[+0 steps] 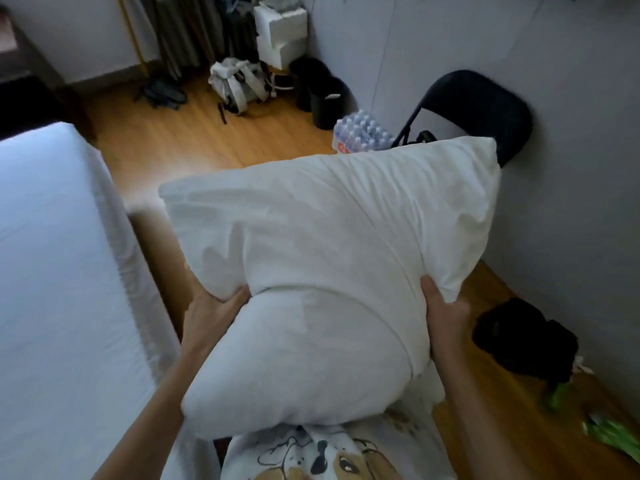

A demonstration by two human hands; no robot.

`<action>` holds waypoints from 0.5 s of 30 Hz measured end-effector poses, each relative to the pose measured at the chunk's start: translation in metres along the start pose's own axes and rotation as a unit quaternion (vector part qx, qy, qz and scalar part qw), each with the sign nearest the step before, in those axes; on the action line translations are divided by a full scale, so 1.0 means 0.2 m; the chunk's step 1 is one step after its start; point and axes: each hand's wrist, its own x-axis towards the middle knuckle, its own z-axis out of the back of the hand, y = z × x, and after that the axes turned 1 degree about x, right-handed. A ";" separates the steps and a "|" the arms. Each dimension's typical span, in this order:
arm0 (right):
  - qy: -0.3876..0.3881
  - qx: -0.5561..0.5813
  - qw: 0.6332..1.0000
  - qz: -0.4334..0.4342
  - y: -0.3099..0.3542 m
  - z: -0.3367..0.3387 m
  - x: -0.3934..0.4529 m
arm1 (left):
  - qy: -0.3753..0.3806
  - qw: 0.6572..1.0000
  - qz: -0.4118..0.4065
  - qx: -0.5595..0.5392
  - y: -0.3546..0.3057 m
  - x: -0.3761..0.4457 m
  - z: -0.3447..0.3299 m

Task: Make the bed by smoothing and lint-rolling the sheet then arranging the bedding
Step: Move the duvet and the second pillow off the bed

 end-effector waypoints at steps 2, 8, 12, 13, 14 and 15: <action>0.053 -0.022 0.998 0.004 0.11 -0.14 0.22 | -0.031 0.999 0.030 -0.027 -0.17 0.02 0.04; 0.180 -0.040 0.983 -0.021 0.29 -0.62 0.67 | -0.103 0.986 0.089 -0.097 -0.42 0.19 0.08; 0.253 -0.061 0.965 -0.020 0.35 -1.00 0.90 | -0.150 0.973 0.130 -0.118 -0.47 0.38 0.12; 0.266 -0.073 0.961 -0.023 0.35 -1.11 0.95 | -0.160 0.968 0.144 -0.126 -0.46 0.45 0.14; 0.275 -0.085 0.958 -0.024 0.36 -1.22 1.01 | -0.160 0.964 0.161 -0.135 -0.45 0.53 0.15; 0.281 -0.096 0.955 -0.021 0.37 -1.34 1.06 | -0.161 0.961 0.173 -0.144 -0.46 0.62 0.16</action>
